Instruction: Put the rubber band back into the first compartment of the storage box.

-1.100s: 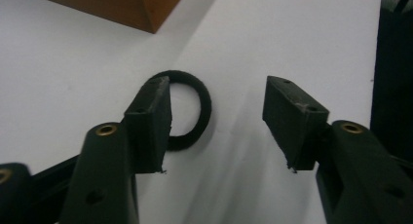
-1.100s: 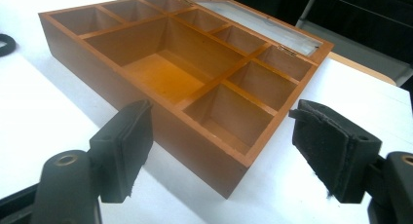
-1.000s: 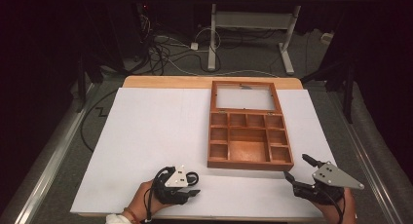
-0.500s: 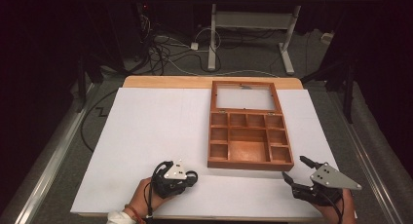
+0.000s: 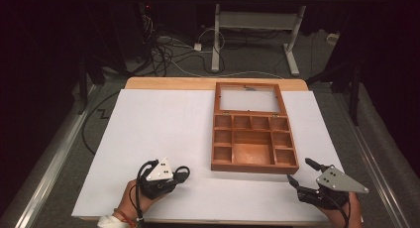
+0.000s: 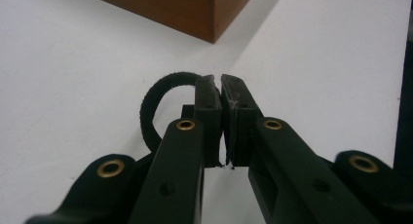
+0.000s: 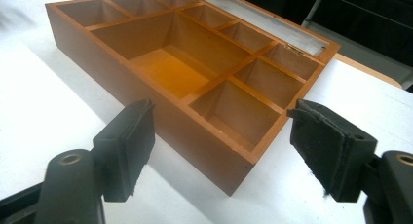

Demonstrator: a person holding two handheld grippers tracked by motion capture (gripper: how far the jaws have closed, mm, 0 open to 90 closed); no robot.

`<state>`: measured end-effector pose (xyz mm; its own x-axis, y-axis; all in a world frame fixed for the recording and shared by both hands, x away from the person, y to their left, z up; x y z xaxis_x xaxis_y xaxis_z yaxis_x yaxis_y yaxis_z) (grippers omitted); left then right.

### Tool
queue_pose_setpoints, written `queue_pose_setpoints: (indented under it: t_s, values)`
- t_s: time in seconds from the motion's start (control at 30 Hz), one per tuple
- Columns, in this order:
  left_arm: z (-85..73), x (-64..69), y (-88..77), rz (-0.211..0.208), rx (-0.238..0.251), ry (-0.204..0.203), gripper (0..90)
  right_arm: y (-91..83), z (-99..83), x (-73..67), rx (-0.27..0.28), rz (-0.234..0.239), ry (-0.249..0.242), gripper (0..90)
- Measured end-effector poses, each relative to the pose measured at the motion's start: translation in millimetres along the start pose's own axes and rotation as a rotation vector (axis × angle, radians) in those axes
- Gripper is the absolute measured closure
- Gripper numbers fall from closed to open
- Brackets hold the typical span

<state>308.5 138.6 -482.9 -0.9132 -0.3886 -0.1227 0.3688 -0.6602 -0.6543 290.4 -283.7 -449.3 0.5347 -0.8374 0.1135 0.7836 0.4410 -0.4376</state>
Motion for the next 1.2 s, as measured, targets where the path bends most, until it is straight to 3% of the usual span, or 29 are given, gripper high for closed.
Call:
queue_pose_setpoints:
  t_s: [0.23,0.6,0.73,1.2]
  values:
    - [11.0,-10.0,-5.3,0.032,0.032,0.000,84.2,0.9,0.0,-0.2,0.002,-0.004,0.001,23.6]
    - [35.7,-29.1,-0.6,0.058,0.072,0.017,84.2,3.7,-1.1,-2.0,-0.009,-0.003,0.001,23.6]
    - [51.0,-36.1,6.9,0.061,0.081,0.043,84.2,3.8,-1.2,-1.7,-0.009,-0.004,0.002,23.6]
    - [102.2,-63.6,50.0,0.040,0.124,0.038,84.2,2.3,-3.7,1.3,-0.009,-0.004,0.013,23.7]
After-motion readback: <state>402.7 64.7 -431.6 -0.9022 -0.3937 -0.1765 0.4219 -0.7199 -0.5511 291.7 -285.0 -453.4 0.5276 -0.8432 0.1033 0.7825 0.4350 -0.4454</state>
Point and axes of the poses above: each handheld gripper's, and its own axes: y roughly forward along the jaws, z roughly out of its top, x roughly to its right, the point moved 4 cm from there along y, roughly forward along the jaws, and after that the axes turned 8 degrees about y, right-handed, at the moved point
